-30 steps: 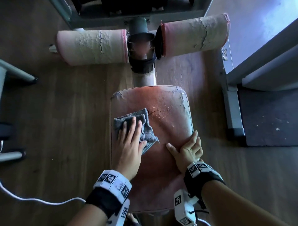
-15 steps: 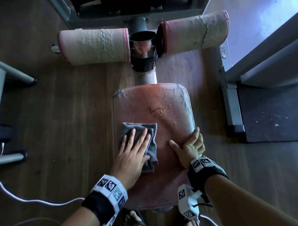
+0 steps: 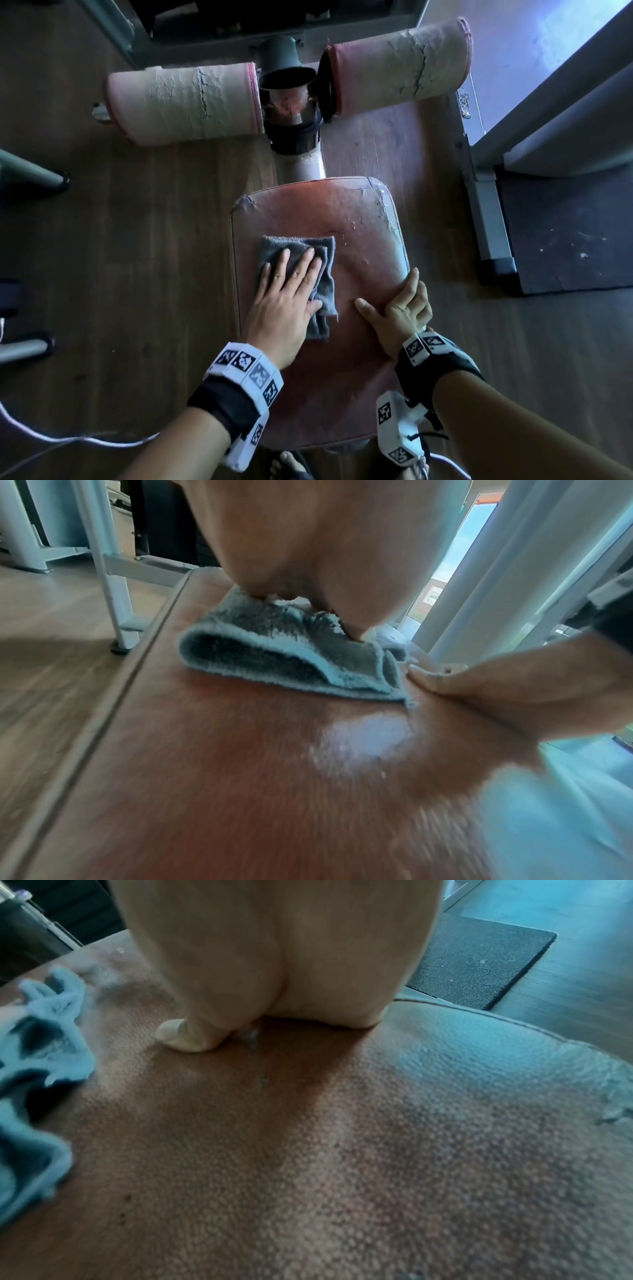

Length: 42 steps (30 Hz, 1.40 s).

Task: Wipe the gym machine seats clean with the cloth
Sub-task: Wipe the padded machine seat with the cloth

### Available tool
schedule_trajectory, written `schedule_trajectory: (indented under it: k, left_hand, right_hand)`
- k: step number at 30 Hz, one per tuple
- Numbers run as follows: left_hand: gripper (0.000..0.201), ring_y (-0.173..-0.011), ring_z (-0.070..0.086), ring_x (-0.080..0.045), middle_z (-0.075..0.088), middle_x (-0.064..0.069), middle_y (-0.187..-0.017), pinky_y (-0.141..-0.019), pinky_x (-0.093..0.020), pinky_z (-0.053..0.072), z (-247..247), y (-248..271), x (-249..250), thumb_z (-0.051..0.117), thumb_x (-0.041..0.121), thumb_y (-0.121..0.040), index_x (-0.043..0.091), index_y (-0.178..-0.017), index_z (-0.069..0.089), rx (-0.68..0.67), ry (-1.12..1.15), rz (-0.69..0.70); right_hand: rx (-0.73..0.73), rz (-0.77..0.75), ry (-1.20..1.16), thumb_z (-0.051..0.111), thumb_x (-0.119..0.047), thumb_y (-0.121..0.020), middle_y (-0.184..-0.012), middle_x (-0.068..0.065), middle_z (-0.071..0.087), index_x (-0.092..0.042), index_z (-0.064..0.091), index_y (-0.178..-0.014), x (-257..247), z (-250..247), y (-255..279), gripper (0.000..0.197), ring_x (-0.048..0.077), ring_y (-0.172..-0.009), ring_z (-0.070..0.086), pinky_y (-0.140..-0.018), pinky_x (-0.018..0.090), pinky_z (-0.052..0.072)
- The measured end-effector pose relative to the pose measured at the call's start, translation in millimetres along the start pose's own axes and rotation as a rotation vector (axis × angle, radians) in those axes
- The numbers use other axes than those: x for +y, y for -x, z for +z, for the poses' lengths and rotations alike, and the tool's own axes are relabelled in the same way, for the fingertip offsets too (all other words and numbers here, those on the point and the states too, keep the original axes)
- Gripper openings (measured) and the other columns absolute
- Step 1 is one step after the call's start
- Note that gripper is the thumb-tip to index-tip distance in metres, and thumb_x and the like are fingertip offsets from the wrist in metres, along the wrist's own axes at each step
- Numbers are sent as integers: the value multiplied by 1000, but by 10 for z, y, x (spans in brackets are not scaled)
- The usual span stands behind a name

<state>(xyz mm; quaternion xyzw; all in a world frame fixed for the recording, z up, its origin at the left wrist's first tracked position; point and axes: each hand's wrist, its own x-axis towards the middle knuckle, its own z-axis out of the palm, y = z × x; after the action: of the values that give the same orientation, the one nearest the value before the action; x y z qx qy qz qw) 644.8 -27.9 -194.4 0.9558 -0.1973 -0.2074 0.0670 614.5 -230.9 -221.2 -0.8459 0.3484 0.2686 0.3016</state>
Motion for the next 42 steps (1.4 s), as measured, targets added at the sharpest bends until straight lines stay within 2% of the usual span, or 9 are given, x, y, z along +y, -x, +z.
schedule_trajectory:
  k: [8, 11, 19, 25, 28, 33, 37, 40, 42]
  left_hand:
    - [67, -147, 21, -37, 24, 1, -161, -117, -56, 21, -169, -419, 39, 20, 47, -95, 16, -153, 28, -21, -49, 66]
    - [67, -149, 14, -35, 17, 3, -163, -119, -55, 17, -237, -572, 77, 16, 47, -95, 17, -155, 21, -20, -97, 104]
    - [65, -151, -1, -28, 3, 7, -164, -120, -50, 10, -36, -84, -93, 24, 48, -100, 22, -157, 7, -54, -104, 183]
    - [67, -151, -1, -31, -2, 6, -164, -121, -52, 7, -215, -596, 89, 18, 48, -98, 21, -157, 5, -95, -171, 210]
    - [68, -150, -10, -31, -11, 5, -164, -120, -52, -2, -312, -1026, 272, 25, 48, -101, 21, -156, -4, -54, -223, 236]
    - [72, -150, -13, -29, -14, 6, -163, -120, -52, -4, -326, -1347, 479, 30, 52, -100, 23, -156, -6, 9, -231, 239]
    - [77, -150, -12, -26, -14, 8, -163, -121, -50, -4, -311, -1268, 232, 34, 56, -98, 26, -155, -7, 45, -222, 202]
    - [79, -151, 3, -30, 3, 6, -164, -120, -54, 4, -251, -1038, -170, 44, 55, -93, 25, -156, 7, 141, -139, 118]
    - [76, -150, 9, -32, 11, 2, -164, -119, -55, 9, -153, -788, -433, 38, 57, -92, 23, -156, 14, 191, -92, 55]
  right_hand:
    - [16, -4, 34, 57, -77, -69, -158, 2, -10, -31, -25, -146, -18, -5, 12, 122, 28, -144, -1, -112, 58, 13]
    - [8, 6, 24, 58, -77, -68, -158, 2, -10, -32, -25, -146, -15, -8, 4, 122, 28, -144, -2, -112, 58, 12]
    - [-3, 3, 25, 58, -75, -71, -158, 2, -13, -31, -26, -146, -42, -30, 25, 121, 28, -144, -3, -111, 59, 13]
    - [16, -6, 21, 56, -78, -68, -158, 2, -10, -31, -25, -146, -6, -12, 22, 122, 27, -145, -2, -111, 57, 13]
    - [18, -10, 13, 58, -77, -69, -158, 2, -10, -31, -25, -146, -14, -3, 10, 122, 27, -145, -2, -112, 57, 12]
    - [39, -24, -15, 59, -75, -68, -157, 4, -9, -30, -23, -147, 15, 35, -24, 123, 29, -144, -2, -115, 53, 8]
    - [48, -22, -8, 59, -76, -67, -158, 5, -7, -29, -22, -148, 5, 39, -21, 124, 29, -144, -1, -115, 53, 7]
    - [40, -17, -7, 59, -77, -67, -157, 4, -7, -30, -23, -147, -4, 29, -4, 124, 29, -144, 0, -114, 54, 9]
    - [25, -11, -14, 59, -77, -67, -157, 3, -9, -31, -24, -146, -9, 3, 5, 123, 29, -144, -1, -114, 56, 9]
